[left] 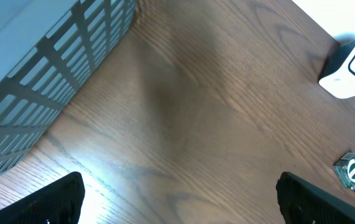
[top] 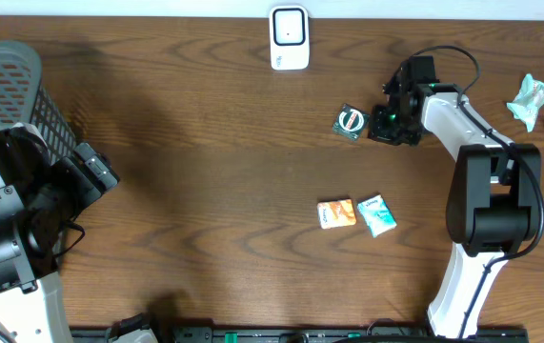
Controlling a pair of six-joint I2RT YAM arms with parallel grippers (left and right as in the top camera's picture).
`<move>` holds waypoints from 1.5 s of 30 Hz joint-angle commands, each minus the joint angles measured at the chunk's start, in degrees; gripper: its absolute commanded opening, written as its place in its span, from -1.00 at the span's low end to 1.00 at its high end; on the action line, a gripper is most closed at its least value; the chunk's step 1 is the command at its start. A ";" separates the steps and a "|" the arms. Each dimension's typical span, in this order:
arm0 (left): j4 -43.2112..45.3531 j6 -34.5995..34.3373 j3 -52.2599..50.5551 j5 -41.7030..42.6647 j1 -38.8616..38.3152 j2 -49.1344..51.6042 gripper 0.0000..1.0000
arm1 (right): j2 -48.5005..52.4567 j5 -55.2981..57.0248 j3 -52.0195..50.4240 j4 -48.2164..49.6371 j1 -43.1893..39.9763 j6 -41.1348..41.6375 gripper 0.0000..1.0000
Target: Scan the item barcode
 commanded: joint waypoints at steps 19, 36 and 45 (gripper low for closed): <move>-0.13 -0.09 0.90 0.50 0.31 0.00 0.95 | 0.44 1.31 7.04 -2.45 1.68 4.90 -0.98; -0.13 -0.09 0.90 0.50 0.31 0.00 0.95 | 0.50 7.26 -1.44 3.17 3.50 7.26 -0.98; -0.13 -0.09 0.90 0.50 0.31 0.00 0.96 | 0.50 9.77 -1.44 -0.17 3.45 7.23 -0.98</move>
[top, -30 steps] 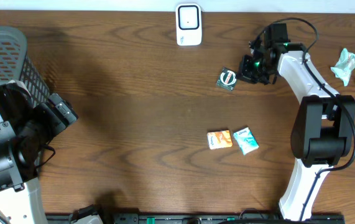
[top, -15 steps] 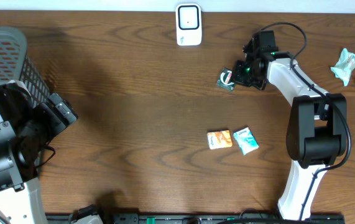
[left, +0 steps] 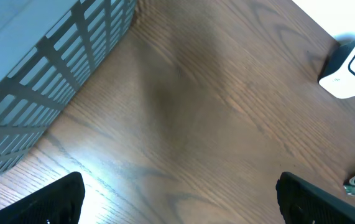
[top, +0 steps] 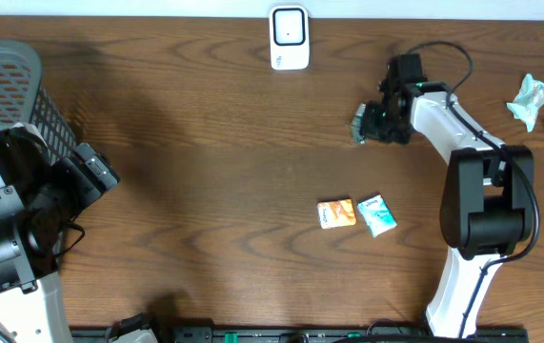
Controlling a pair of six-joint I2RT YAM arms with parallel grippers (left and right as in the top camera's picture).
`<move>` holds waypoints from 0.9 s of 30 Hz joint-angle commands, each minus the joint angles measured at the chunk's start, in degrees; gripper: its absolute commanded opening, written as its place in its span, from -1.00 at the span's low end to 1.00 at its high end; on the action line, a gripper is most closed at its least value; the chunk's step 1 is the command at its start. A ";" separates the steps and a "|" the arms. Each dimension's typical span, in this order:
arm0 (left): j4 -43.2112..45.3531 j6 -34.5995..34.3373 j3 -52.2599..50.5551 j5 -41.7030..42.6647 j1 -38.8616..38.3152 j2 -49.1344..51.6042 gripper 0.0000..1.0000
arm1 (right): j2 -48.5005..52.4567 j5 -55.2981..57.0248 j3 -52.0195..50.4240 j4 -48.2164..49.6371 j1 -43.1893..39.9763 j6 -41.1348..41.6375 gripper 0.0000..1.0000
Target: Scan the item barcode
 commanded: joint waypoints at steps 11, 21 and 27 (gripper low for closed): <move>-0.13 -0.09 0.90 0.50 0.31 0.00 0.96 | 1.09 2.21 -0.79 -0.15 -0.28 0.59 -0.98; -0.13 -0.09 0.90 0.50 0.31 0.00 0.95 | -2.82 -1.11 3.56 -1.90 0.70 -1.07 -0.98; -0.13 -0.09 0.90 0.50 0.31 0.00 0.95 | -6.29 0.96 5.73 1.44 4.13 -2.05 -0.87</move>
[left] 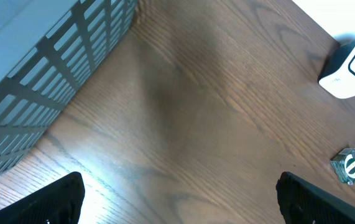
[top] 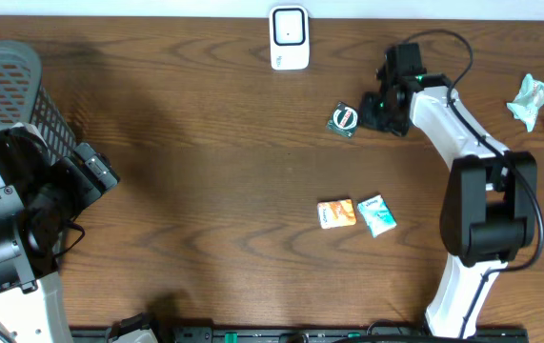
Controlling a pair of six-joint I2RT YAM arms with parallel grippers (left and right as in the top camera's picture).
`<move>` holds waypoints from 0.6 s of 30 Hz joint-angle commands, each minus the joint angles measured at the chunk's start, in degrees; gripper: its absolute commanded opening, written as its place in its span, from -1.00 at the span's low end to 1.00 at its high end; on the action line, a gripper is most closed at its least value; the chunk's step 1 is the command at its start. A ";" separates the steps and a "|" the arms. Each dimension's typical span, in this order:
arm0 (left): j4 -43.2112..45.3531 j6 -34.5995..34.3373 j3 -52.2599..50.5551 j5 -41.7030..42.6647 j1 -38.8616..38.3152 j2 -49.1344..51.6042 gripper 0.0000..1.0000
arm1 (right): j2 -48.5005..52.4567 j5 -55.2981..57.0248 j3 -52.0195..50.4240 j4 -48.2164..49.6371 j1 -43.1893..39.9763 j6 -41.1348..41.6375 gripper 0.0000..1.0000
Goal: Scan the item barcode
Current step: 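Move the right gripper down to the orange snack pack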
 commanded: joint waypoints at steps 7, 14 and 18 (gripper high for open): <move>-0.13 -0.09 0.90 0.50 0.31 0.00 0.95 | -2.75 8.09 1.07 1.42 5.75 -1.25 0.21; -0.13 -0.09 0.90 0.50 0.31 0.00 0.95 | -2.71 10.51 0.55 1.20 5.90 -0.15 0.69; -0.13 -0.09 0.90 0.50 0.31 0.00 0.95 | -2.49 8.85 0.22 2.05 6.64 8.76 0.69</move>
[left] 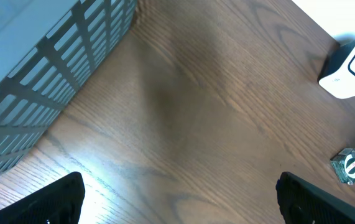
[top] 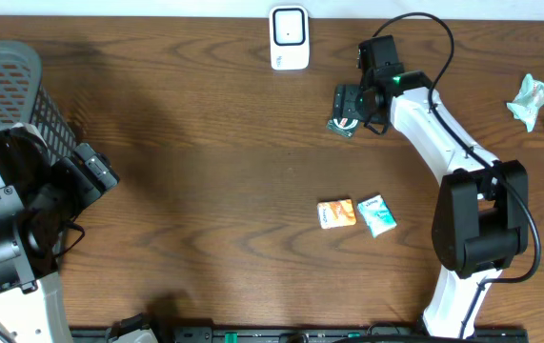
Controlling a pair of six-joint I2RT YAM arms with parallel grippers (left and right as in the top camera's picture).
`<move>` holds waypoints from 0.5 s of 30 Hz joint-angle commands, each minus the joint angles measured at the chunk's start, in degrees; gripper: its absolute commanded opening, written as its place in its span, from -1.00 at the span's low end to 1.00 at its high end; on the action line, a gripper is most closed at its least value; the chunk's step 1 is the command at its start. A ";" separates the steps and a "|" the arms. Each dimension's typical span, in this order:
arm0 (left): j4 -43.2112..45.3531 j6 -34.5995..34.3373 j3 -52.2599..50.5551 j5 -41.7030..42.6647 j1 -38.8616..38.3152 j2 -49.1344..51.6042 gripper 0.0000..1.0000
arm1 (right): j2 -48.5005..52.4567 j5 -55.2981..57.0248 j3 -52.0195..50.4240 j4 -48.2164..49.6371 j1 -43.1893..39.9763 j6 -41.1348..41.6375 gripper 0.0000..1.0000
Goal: Scan the item barcode
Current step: 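Move the right gripper down to the orange snack pack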
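Note:
A small dark green packet with a white round mark (top: 337,124) sits partly under my right gripper (top: 350,103), which looks shut on it just right of and below the white scanner (top: 290,38). In the left wrist view the packet (left: 347,167) shows at the far right, below the scanner (left: 350,62). My left gripper (top: 95,176) rests at the left by the basket; its fingers (left: 59,199) stand wide open over bare wood, nothing between them.
A grey slatted basket (top: 5,86) stands at the far left. An orange packet (top: 336,213) and a light blue packet (top: 377,214) lie mid-table. Crumpled wrappers (top: 531,99) lie at the right edge.
My right gripper has moved left and toward the scanner; it now covers most of the green packet, which before lay fully visible to its left. The left arm has not moved.
The right gripper was first beside the green packet lying flat right of centre. Then the packet showed edge-on at the gripper. Later it faced up again, a little further left, and now sits under the gripper nearer the scanner. The left arm stayed still.

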 commanded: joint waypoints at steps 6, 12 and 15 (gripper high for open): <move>-0.13 -0.09 0.90 0.50 0.31 0.00 0.95 | 1.84 0.11 -0.48 2.84 2.93 8.74 0.75; -0.13 -0.09 0.90 0.50 0.31 0.00 0.95 | -0.17 -2.29 -0.46 -7.21 3.80 2.45 0.75; -0.13 -0.09 0.90 0.50 0.31 0.00 0.95 | -2.34 -7.37 -0.46 -15.02 4.09 -6.60 0.56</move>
